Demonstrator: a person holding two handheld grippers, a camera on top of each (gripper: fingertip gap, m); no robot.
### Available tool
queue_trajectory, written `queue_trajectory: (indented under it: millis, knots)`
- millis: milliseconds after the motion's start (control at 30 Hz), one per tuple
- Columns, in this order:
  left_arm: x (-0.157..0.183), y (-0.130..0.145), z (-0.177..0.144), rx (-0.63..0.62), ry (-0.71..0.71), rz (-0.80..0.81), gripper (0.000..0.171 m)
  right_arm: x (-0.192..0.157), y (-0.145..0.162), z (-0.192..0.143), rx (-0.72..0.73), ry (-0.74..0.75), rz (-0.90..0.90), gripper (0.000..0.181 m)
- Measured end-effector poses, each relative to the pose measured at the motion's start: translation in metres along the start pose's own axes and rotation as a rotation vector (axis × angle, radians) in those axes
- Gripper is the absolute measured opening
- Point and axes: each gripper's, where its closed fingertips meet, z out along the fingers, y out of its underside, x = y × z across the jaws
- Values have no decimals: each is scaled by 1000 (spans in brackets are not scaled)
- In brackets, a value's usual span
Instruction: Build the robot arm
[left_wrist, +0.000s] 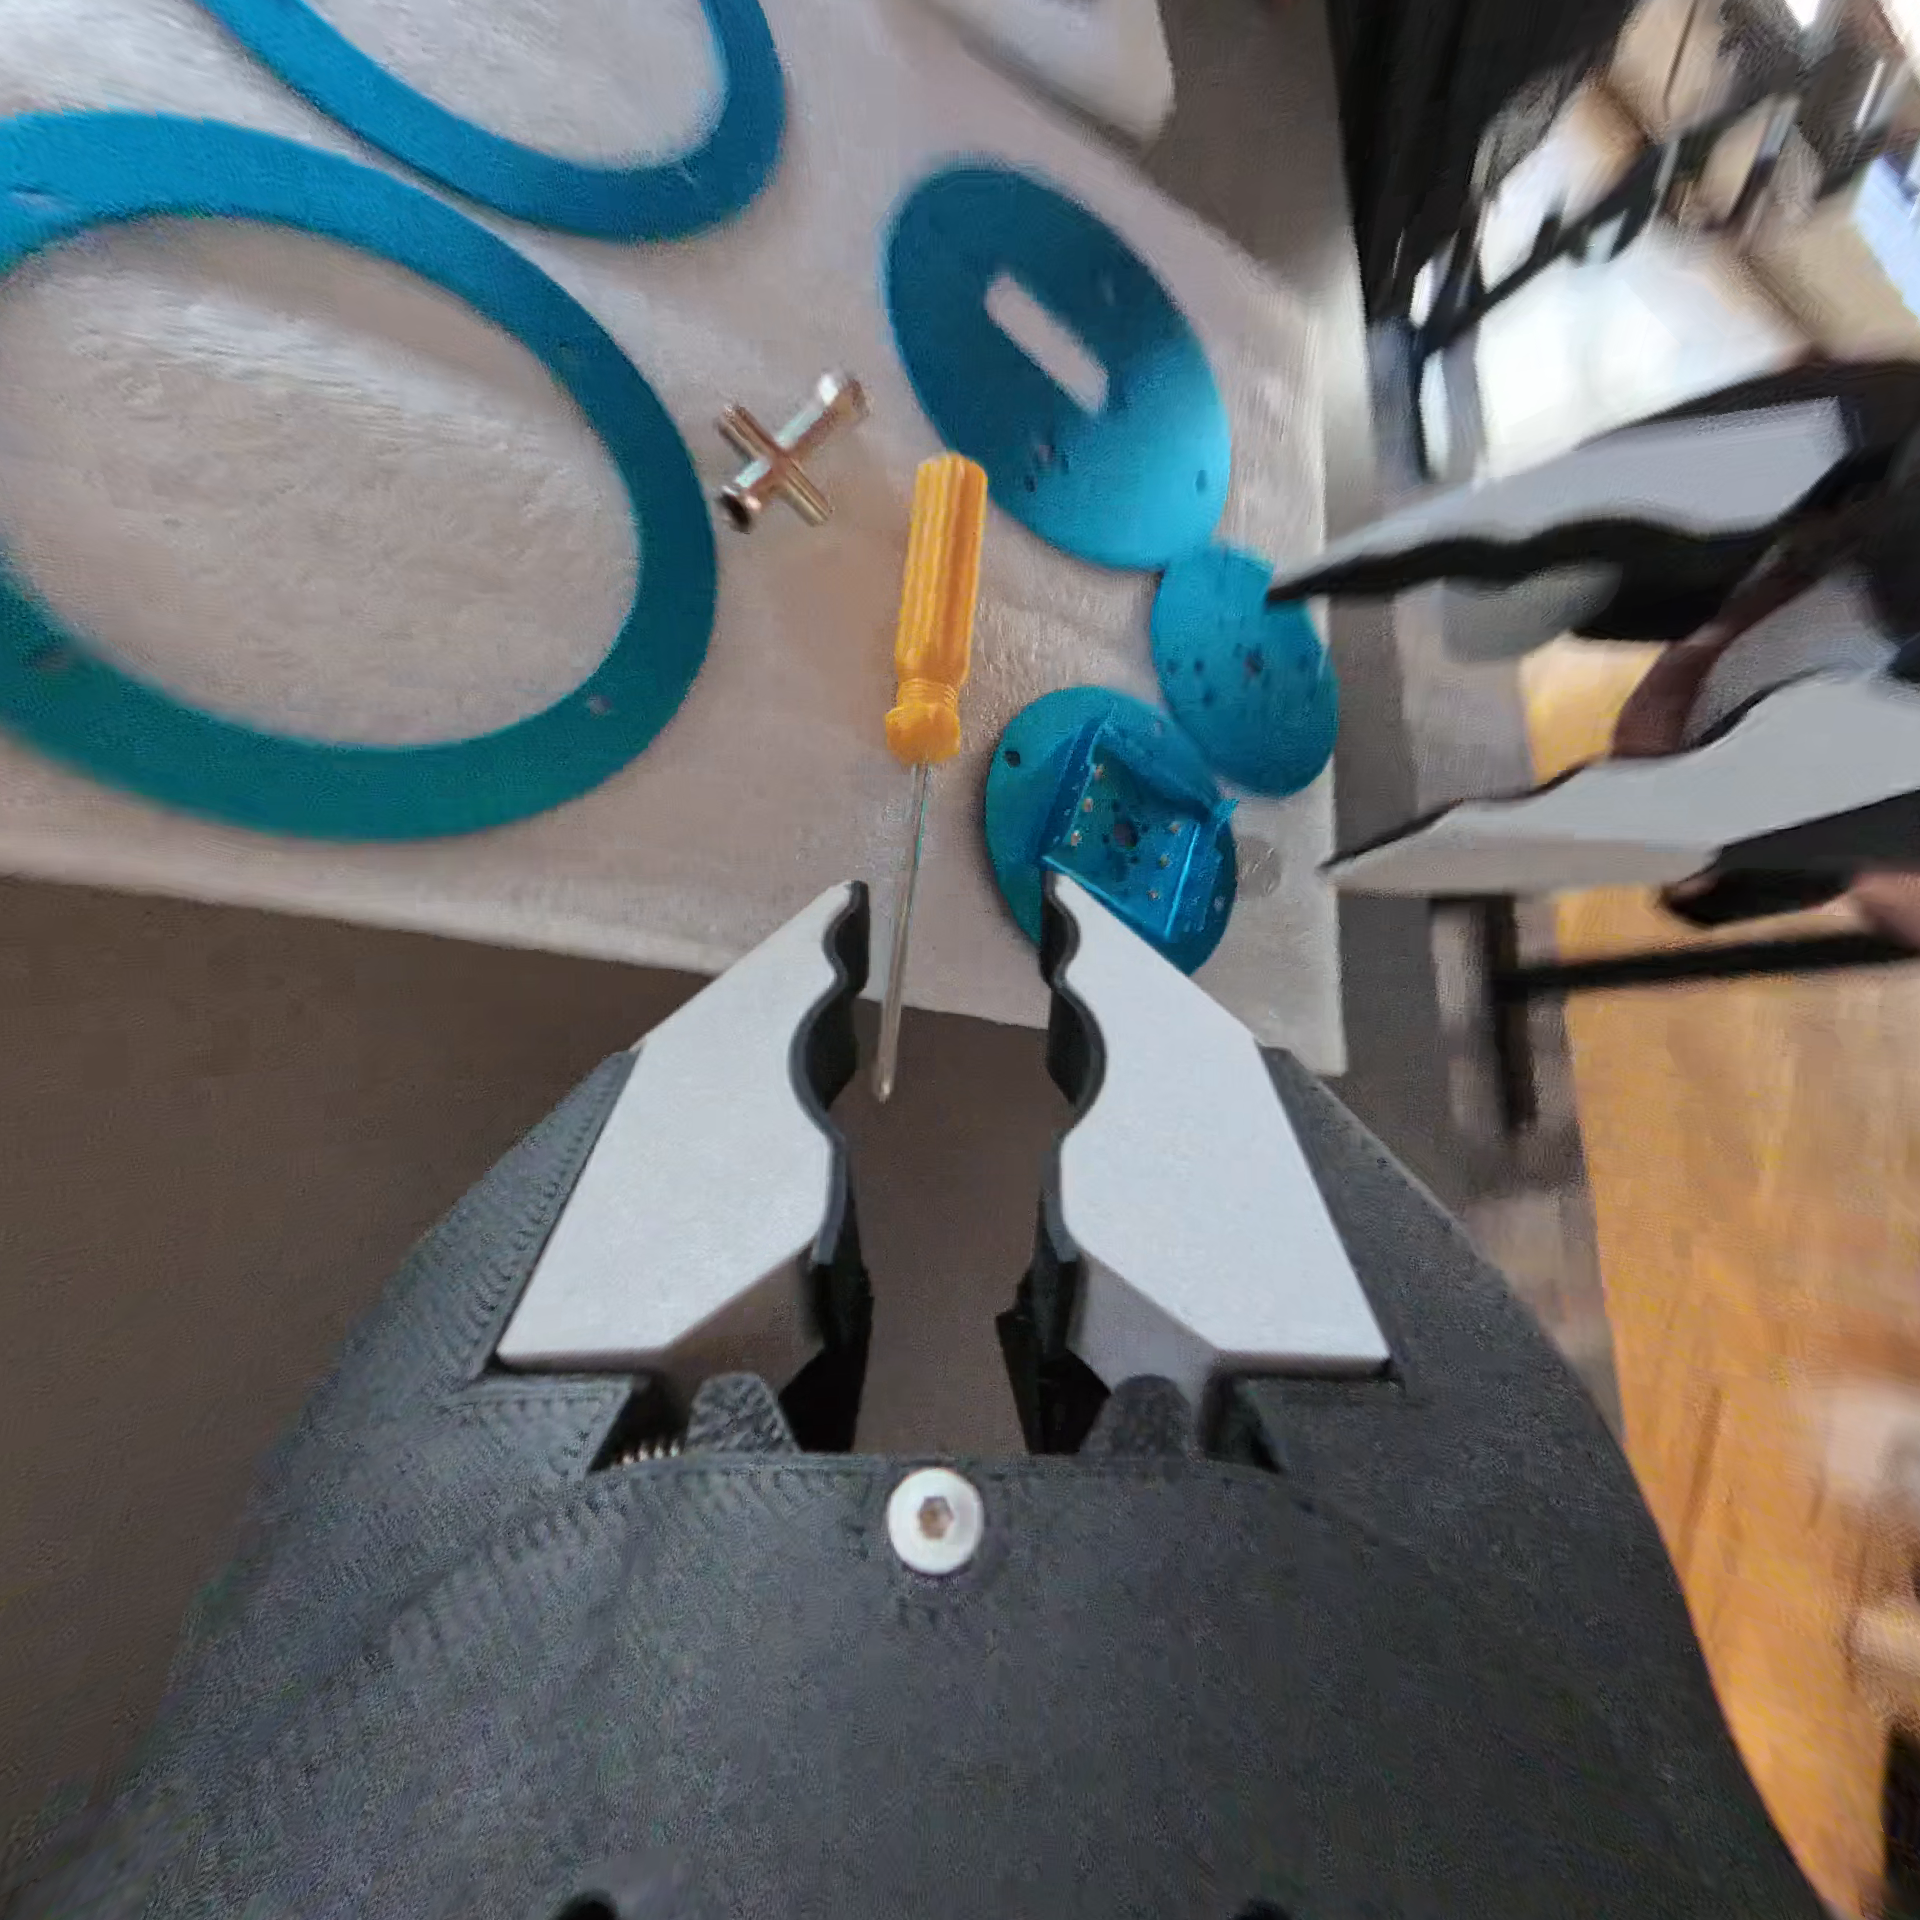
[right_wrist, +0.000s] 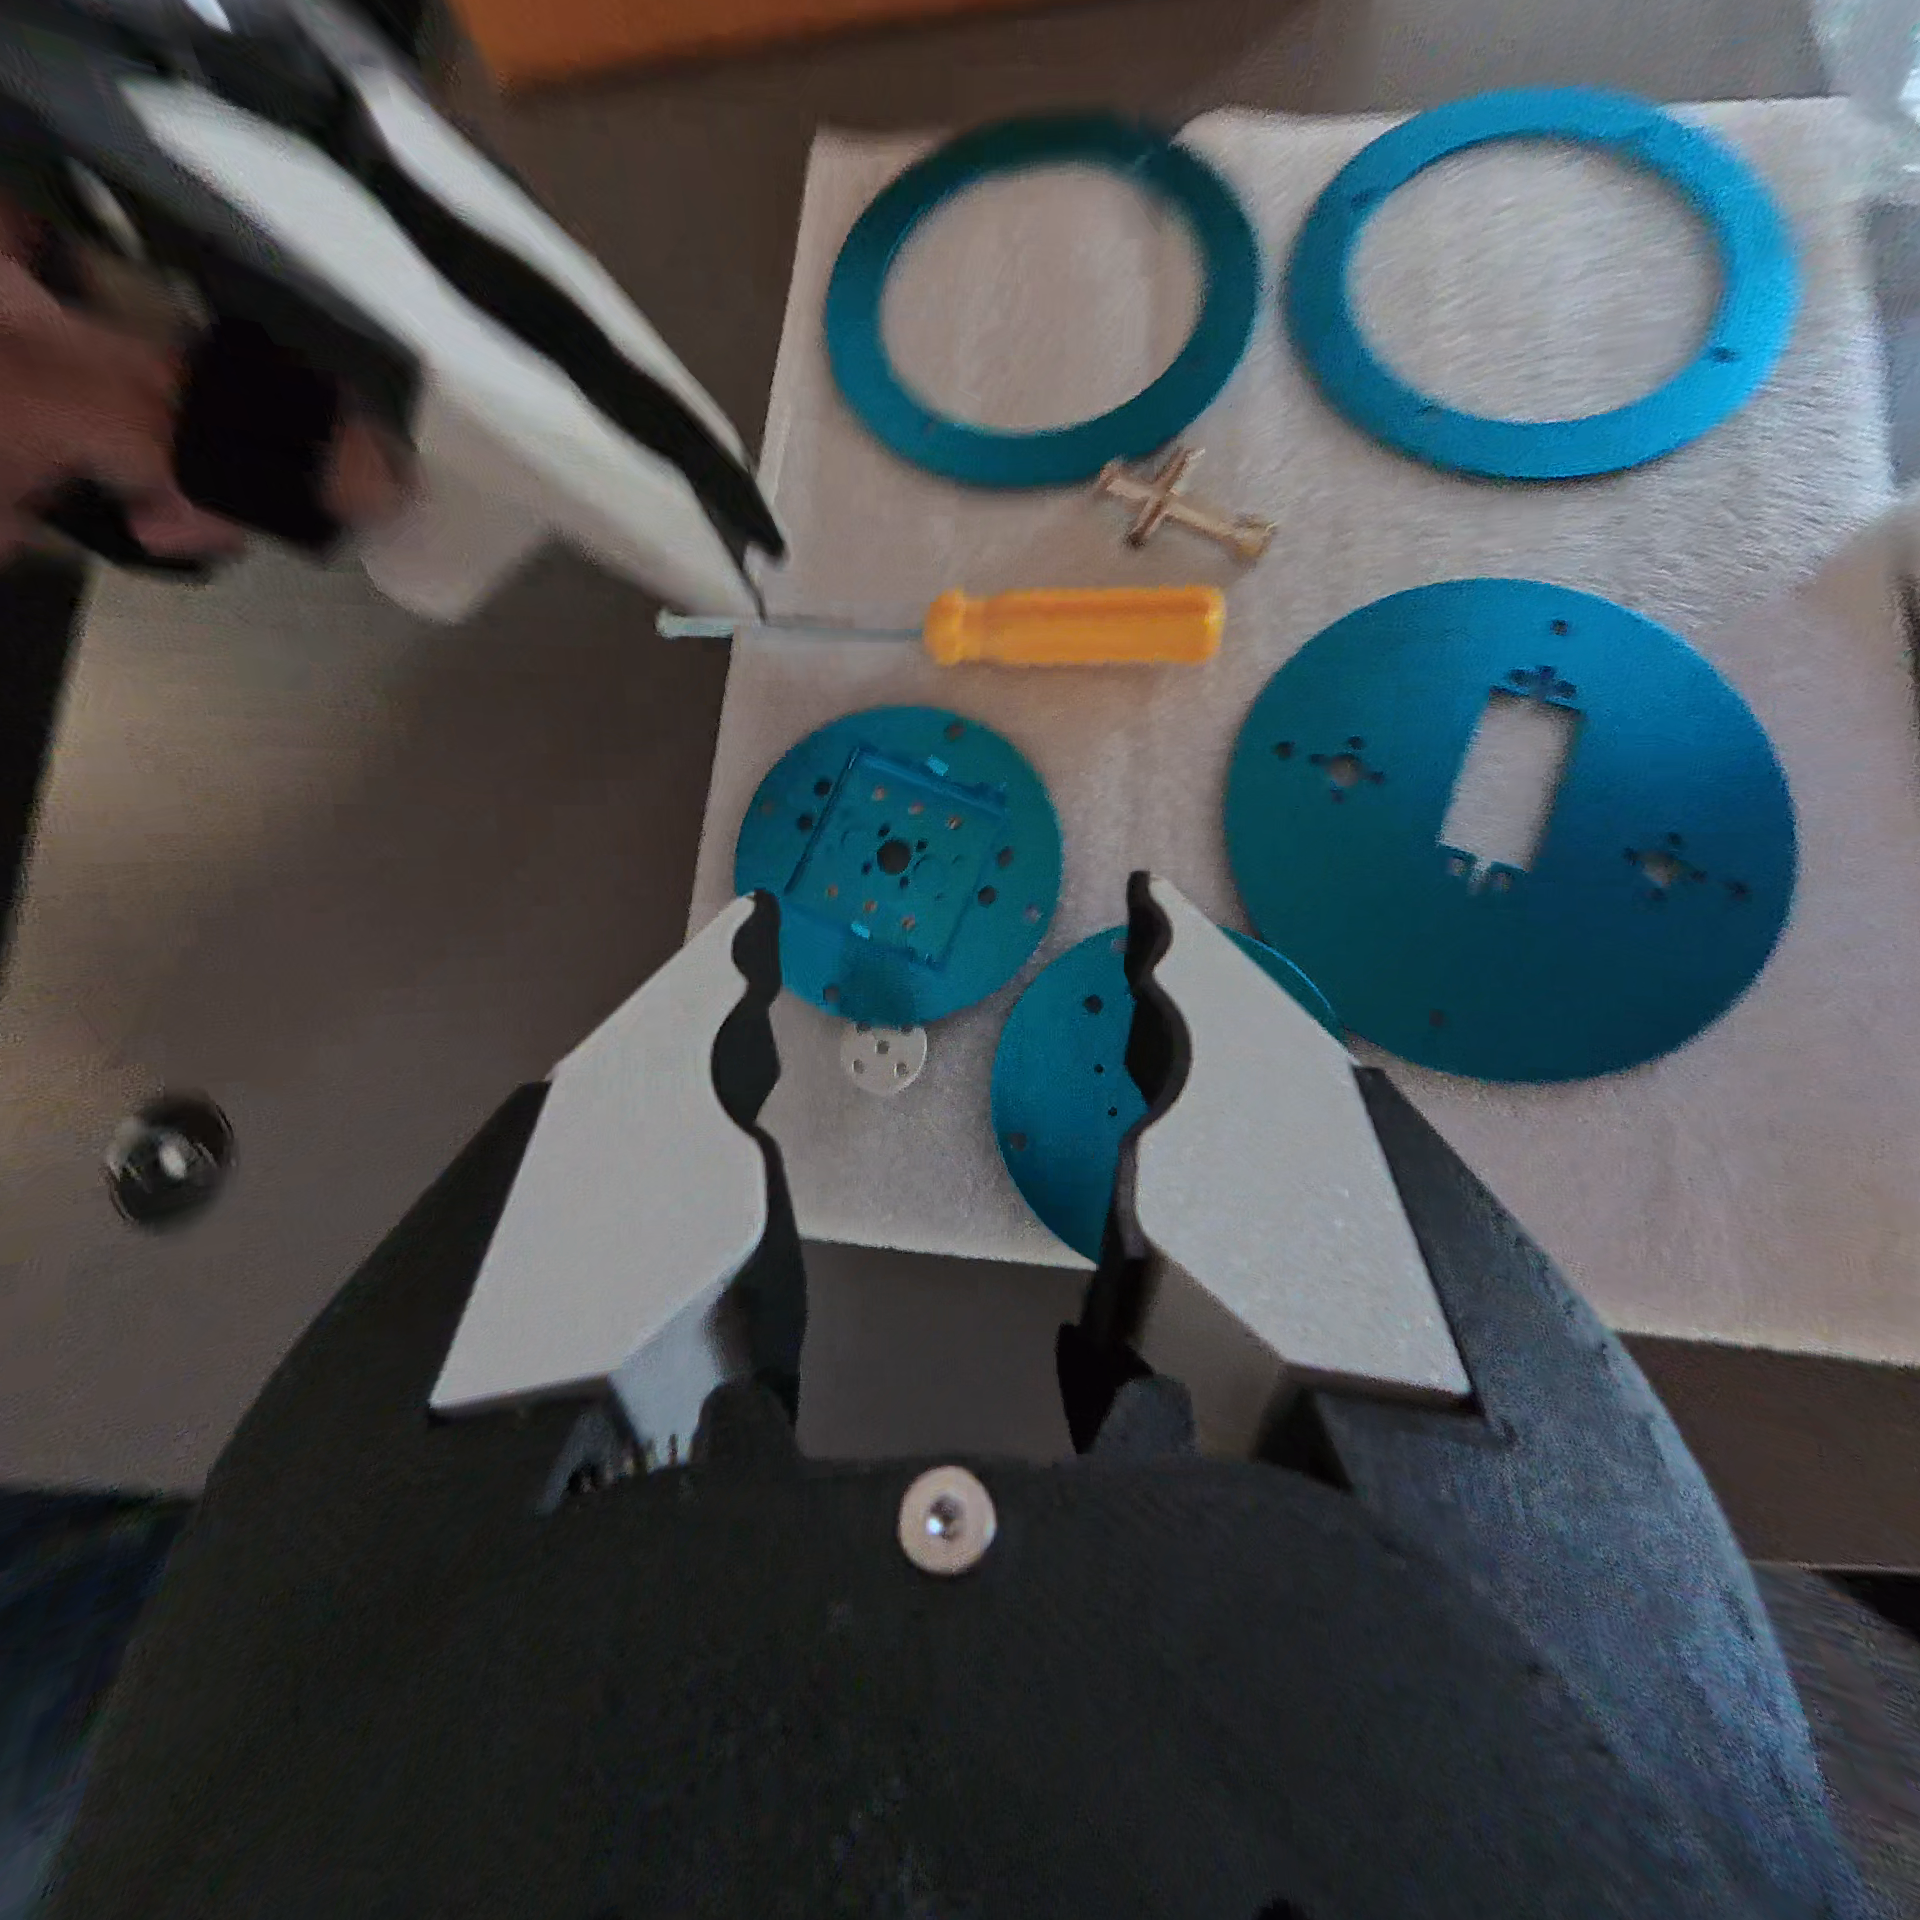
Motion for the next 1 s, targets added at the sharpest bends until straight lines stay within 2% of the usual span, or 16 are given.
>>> queue_trajectory:
  millis: [67,167,233,300,433,467,533,600,667,767,833,867,933,1000]
  knots:
    - [-9,3,13,-109,-47,90,32,6,-10,-2,73,-3,123,65]
    - [-17,4,16,-163,-130,220,15,15,-13,12,84,-19,261,60]
    - [-18,4,17,-187,-157,283,12,14,-16,23,79,-60,354,60]
    - [-15,6,17,-211,-150,303,3,16,-22,31,117,-82,438,52]
    - [-13,7,15,-222,-100,301,2,22,-37,42,179,-199,743,45]
    - [-12,7,13,-207,-83,286,2,22,-41,43,173,-239,830,37]
    - [-8,3,7,-141,-44,243,2,19,-52,47,172,-329,971,37]
    - [-8,-2,1,-74,-31,208,2,9,-45,57,46,-354,1032,48]
    - [-6,-5,-5,-18,-23,189,1,6,-37,65,-27,-300,1054,51]
    - [8,-7,-13,63,15,181,1,4,-58,67,63,-372,1183,53]
    - [16,-7,-17,119,38,175,1,3,-55,72,58,-391,1236,37]
    - [20,-6,-19,140,48,179,1,0,-58,72,79,-430,1249,22]
    - [28,-7,-24,191,73,209,0,-8,-67,71,117,-521,1297,17]
    - [38,-8,-30,220,126,229,0,-23,-76,64,129,-606,1222,17]
